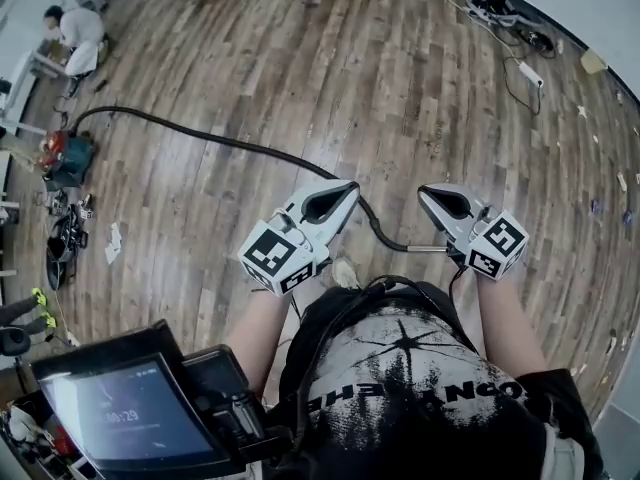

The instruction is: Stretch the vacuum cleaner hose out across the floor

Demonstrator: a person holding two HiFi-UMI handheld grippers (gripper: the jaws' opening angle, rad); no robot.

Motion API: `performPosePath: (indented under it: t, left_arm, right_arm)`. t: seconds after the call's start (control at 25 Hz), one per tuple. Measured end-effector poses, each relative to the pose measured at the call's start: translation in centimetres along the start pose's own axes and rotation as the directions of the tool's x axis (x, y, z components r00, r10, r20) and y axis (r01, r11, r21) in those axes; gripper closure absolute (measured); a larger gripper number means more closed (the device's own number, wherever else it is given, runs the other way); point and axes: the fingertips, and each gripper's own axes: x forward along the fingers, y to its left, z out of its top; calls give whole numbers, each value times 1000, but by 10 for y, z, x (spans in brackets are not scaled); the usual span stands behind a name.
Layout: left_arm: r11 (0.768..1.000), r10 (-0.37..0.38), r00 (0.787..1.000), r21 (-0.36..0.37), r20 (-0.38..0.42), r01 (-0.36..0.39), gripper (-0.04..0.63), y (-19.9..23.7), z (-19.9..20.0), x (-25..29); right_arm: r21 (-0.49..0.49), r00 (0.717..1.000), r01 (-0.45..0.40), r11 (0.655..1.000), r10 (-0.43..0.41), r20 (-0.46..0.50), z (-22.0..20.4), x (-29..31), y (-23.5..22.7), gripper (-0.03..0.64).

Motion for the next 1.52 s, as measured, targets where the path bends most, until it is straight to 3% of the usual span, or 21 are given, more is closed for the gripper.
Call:
performPosePath:
  t: [0.2, 0.4, 0.6, 0.76, 1.28, 1.52]
  left_arm:
    - [998, 16, 1000, 53, 24, -17, 594, -19, 26, 5]
    - [989, 101, 995, 107, 25, -103, 594, -33, 53, 13]
    - [977, 179, 982, 107, 66, -186, 594, -54, 75, 28]
    - [957, 254, 962, 116, 101, -265, 594, -77, 73, 37]
    - [890, 444, 886, 49, 134, -453, 594, -100, 80, 53]
    - [875, 470, 872, 56, 134, -480, 594, -120, 70, 66]
  right_arm:
    - [-36, 990, -47, 998, 52, 132, 51, -5, 9, 611]
    - [-70, 953, -192, 979, 203, 224, 101, -13, 22, 611]
    - [-190, 930, -300, 935, 331, 158, 120, -25, 27, 611]
    - [-223, 910, -353, 909, 389, 143, 115, -51, 26, 611]
    - [-287, 882, -444, 849, 470, 25, 112, -87, 3, 611]
    - [-312, 883, -431, 847, 467, 48, 106, -108, -10, 611]
